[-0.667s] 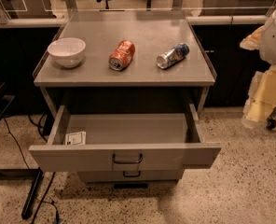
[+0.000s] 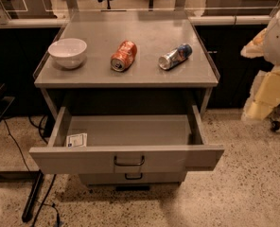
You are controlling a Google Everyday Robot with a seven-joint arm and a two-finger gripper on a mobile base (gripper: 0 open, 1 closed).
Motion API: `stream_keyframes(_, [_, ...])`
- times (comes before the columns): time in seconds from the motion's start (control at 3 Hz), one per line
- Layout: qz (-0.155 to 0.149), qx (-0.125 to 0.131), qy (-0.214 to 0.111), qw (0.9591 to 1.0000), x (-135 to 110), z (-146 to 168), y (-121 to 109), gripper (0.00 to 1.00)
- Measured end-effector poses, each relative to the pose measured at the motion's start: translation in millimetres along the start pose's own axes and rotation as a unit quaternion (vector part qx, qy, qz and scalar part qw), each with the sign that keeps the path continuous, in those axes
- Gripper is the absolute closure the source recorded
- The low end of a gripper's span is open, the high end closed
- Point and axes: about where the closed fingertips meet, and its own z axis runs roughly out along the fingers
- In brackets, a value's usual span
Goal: Close top drawer
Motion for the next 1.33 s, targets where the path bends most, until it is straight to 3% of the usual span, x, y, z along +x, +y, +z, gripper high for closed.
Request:
stream_keyframes(1.0, [0.000,0.000,0.000,1.0000,0.0,0.0,0.0,0.87])
stream_keyframes(1.33, [0.004,0.007,0.005,1.0000,-0.4,8.7,1.2,1.00])
